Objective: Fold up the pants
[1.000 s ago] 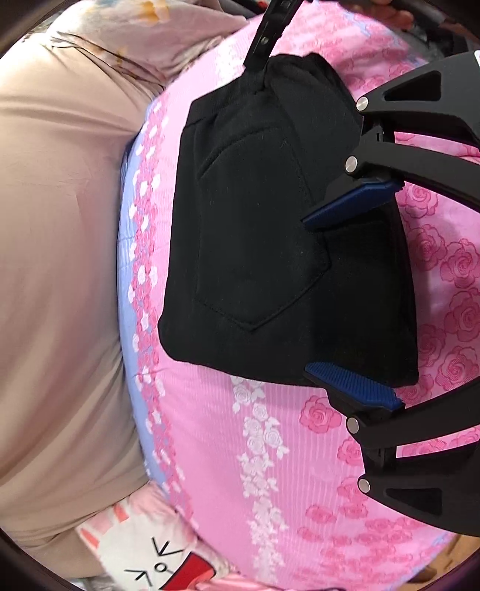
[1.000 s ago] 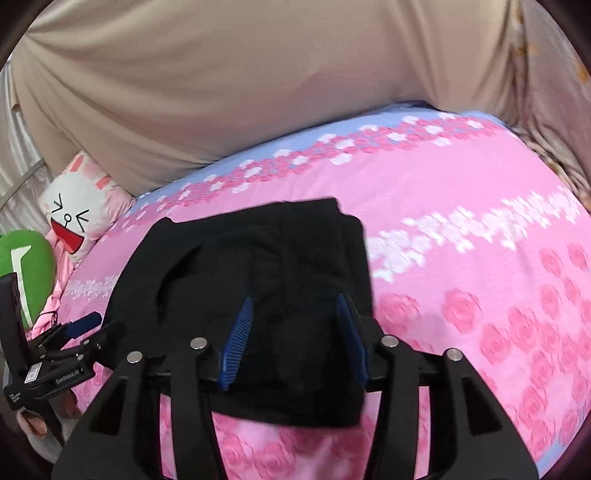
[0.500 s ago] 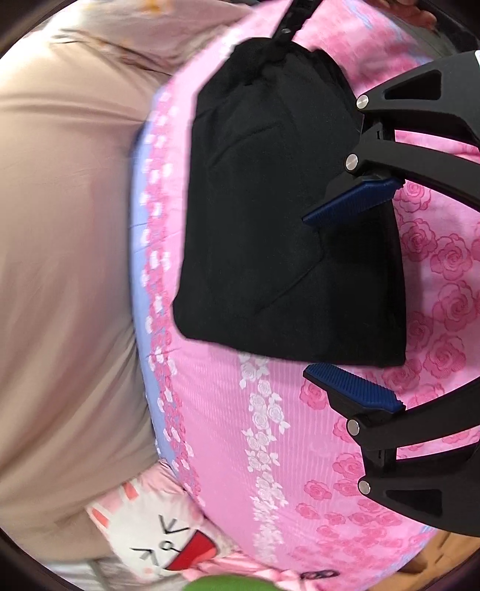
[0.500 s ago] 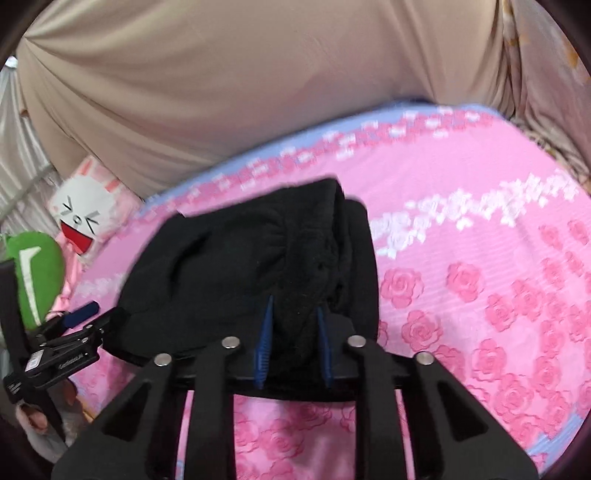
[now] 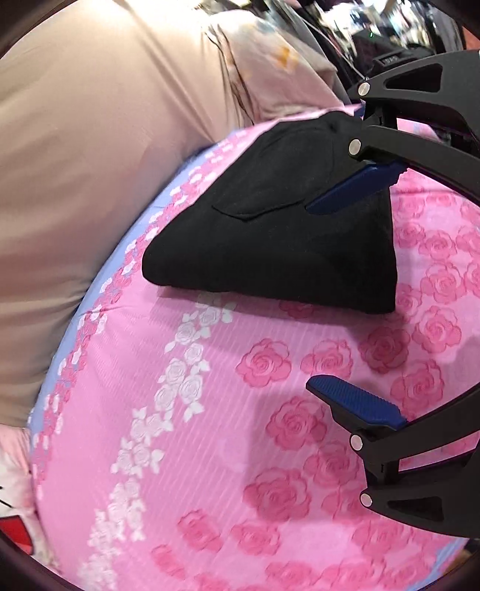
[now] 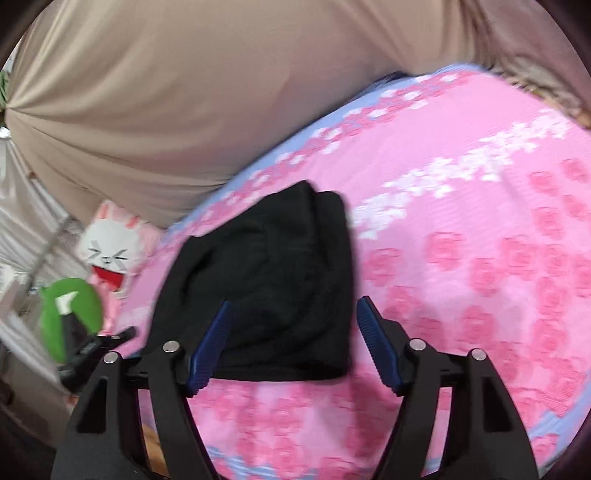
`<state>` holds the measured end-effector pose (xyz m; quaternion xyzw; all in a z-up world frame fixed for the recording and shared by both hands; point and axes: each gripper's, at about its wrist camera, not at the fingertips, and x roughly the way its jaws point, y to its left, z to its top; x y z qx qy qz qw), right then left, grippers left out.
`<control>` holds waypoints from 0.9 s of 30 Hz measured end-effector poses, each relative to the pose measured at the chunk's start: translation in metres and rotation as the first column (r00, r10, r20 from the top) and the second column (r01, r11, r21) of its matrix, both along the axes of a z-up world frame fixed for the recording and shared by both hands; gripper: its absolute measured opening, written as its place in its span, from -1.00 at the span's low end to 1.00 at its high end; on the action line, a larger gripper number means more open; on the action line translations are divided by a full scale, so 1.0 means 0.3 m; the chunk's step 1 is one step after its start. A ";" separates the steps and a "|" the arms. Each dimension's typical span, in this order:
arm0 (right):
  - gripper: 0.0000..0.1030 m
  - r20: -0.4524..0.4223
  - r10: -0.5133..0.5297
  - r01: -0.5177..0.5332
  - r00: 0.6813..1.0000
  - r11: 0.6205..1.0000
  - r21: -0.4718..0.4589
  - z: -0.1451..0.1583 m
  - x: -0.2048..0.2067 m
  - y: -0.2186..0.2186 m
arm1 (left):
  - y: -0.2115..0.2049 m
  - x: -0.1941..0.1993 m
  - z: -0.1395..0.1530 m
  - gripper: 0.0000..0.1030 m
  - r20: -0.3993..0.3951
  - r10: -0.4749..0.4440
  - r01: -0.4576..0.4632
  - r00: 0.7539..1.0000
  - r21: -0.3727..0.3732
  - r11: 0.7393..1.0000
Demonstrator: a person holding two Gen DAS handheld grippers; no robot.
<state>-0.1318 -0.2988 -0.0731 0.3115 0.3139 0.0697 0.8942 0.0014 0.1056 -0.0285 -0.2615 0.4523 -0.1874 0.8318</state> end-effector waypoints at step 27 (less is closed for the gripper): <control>-0.16 0.007 0.022 -0.022 1.000 0.999 0.029 -0.058 0.000 -0.050 | -0.537 -0.171 0.238 0.67 0.249 -0.423 0.341 0.871 0.312 0.887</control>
